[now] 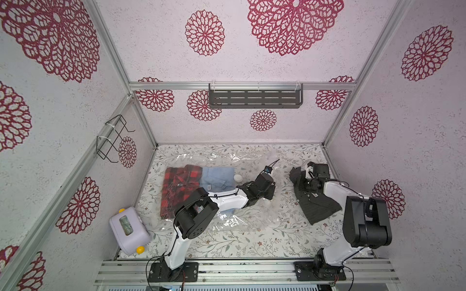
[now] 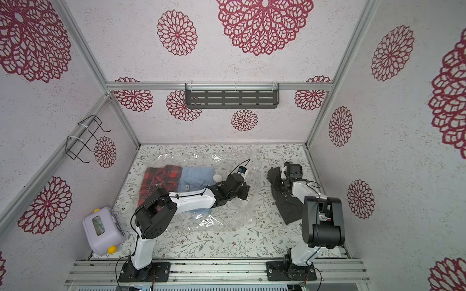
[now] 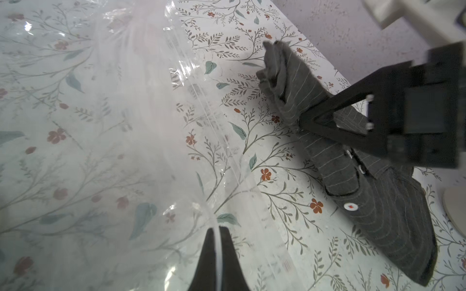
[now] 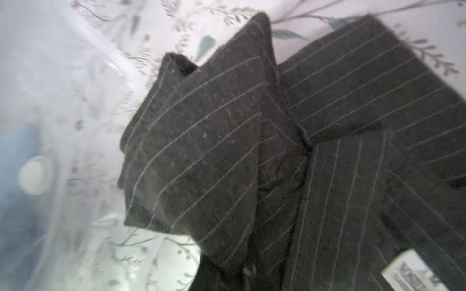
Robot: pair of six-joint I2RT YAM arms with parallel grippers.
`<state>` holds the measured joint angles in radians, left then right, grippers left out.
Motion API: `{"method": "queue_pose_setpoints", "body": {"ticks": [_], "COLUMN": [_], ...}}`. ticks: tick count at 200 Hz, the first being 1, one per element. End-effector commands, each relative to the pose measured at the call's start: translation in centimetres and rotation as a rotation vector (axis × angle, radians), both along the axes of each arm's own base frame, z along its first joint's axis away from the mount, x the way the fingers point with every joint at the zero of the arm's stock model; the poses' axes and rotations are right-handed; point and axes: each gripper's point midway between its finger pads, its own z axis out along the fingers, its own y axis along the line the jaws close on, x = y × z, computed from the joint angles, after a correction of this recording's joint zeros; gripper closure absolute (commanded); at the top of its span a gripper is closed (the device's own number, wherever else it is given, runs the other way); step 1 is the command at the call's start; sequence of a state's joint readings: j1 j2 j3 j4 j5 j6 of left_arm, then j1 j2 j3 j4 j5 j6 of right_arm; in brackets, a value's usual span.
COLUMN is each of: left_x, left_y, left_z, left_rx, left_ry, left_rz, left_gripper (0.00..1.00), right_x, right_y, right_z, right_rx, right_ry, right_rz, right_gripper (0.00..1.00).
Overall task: Place the folded shirt into the vacuum bag
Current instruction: Pick up the shirt from the center of the board, then place the shirt in the vacuum bag.
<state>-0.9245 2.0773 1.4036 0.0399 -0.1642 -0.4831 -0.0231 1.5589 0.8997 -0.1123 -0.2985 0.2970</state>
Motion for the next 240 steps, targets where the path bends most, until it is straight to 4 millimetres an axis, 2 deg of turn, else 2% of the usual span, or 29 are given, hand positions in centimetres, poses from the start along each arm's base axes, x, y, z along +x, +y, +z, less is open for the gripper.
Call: {"method": "queue_pose_setpoints", "body": {"ticks": [1, 38, 70, 96, 116, 140, 141, 144, 163, 187, 201, 233, 238, 240], "left_x": [0.0, -0.1, -0.5, -1.0, -1.4, -2.0, -2.1, -2.2, -3.1, -4.2, -4.4, -4.4, -4.4, -4.4], "left_y": [-1.0, -0.8, -1.0, -1.0, -1.0, -0.6, -0.5, -0.4, -0.3, -0.6, -0.9, -2.2, -2.3, -2.4], "left_z": [0.9, 0.9, 0.9, 1.3, 2.1, 4.3, 5.3, 6.5, 9.2, 10.7, 10.1, 5.7, 5.7, 4.0], "left_rx": [-0.044, -0.045, -0.054, -0.066, -0.078, -0.1, -0.116, -0.133, -0.178, -0.185, -0.17, -0.112, -0.116, -0.09], "left_ry": [-0.006, -0.005, -0.004, -0.012, -0.027, -0.077, -0.088, -0.104, -0.156, -0.202, -0.2, -0.142, -0.139, -0.123], "left_rz": [-0.007, -0.004, -0.001, 0.001, 0.009, 0.043, 0.044, 0.047, 0.059, 0.047, 0.029, -0.003, -0.004, -0.006], "left_gripper": [1.0, 1.0, 1.0, 1.0, 1.0, 1.0, 1.0, 1.0, 1.0, 1.0, 1.0, 1.0, 1.0, 1.0], "right_x": [0.9, 0.7, 0.6, 0.7, 0.8, 1.0, 1.0, 1.0, 1.1, 1.7, 2.2, 3.9, 4.0, 4.0], "right_y": [3.2, 5.5, 7.8, 9.5, 10.5, 10.8, 10.7, 10.7, 10.9, 11.1, 11.2, 11.2, 11.2, 11.1], "right_z": [5.4, 8.0, 8.1, 6.5, 4.4, 1.4, 1.3, 0.9, -0.9, -2.2, -2.8, -3.1, -3.2, -3.1], "right_rx": [0.179, 0.242, 0.258, 0.276, 0.282, 0.276, 0.275, 0.272, 0.27, 0.264, 0.256, 0.23, 0.224, 0.223], "right_ry": [-0.156, -0.206, -0.198, -0.162, -0.107, -0.039, -0.036, -0.028, 0.008, 0.038, 0.052, 0.069, 0.073, 0.072], "right_rz": [0.078, 0.131, 0.178, 0.204, 0.218, 0.206, 0.205, 0.203, 0.198, 0.195, 0.194, 0.191, 0.191, 0.192], "right_gripper": [1.0, 1.0, 1.0, 1.0, 1.0, 1.0, 1.0, 1.0, 1.0, 1.0, 1.0, 1.0, 1.0, 1.0]}}
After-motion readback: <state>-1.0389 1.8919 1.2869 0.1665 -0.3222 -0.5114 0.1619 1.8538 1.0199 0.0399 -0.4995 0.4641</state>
